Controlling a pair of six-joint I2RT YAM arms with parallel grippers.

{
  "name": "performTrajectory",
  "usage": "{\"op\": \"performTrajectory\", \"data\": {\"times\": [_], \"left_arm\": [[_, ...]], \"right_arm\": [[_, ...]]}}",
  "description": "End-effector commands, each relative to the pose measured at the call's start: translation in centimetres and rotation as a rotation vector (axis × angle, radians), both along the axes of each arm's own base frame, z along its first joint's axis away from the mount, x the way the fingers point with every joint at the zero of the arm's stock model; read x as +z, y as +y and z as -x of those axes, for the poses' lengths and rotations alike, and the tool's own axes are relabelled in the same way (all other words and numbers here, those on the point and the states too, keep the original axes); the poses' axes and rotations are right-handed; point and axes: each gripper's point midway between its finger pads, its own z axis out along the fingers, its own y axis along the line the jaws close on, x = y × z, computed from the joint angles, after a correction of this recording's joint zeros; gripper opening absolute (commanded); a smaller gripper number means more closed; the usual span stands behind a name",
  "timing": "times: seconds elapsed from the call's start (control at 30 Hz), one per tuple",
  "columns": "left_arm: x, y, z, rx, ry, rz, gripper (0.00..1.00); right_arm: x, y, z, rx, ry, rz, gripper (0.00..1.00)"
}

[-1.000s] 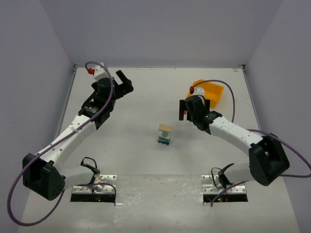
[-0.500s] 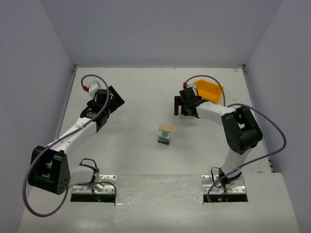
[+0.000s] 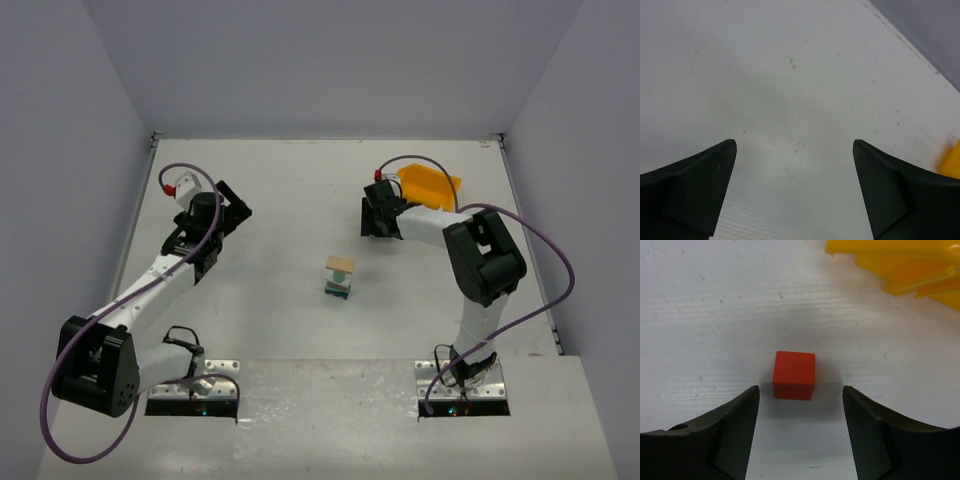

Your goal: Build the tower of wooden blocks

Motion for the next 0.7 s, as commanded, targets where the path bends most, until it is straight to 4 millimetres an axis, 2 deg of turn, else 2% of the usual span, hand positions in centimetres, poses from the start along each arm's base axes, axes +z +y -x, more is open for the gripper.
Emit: {"op": "performTrajectory", "data": {"times": [0.0, 0.17, 0.37, 0.57, 0.67], "left_arm": [[2.7, 0.0, -1.2, 0.015, -0.117, 0.027, 1.0], [2.7, -0.3, -1.2, 0.001, -0.118, 0.029, 1.0], [2.5, -0.7, -1.5, -0.025, -0.118, 0.029, 1.0], [2.3, -1.1, -1.8, -0.05, -0.109, 0.023, 0.99], [2.2, -1.3, -1.9, -0.058, -0.106, 0.023, 1.0]], "right_arm": [[1.3, 0.1, -2.1, -0.037, -0.061, 0.004, 0.66], [1.0, 0.2, -2.4, -0.047, -0.058, 0.001, 0.62], [1.1, 0.6, -2.6, -0.062, -0.058, -0.023, 0.46], [1.8, 0.6, -2.7, -0.06, -0.072, -0.026, 0.37], [2.2, 0.6, -2.8, -0.045, -0.079, -0.022, 0.29]]}}
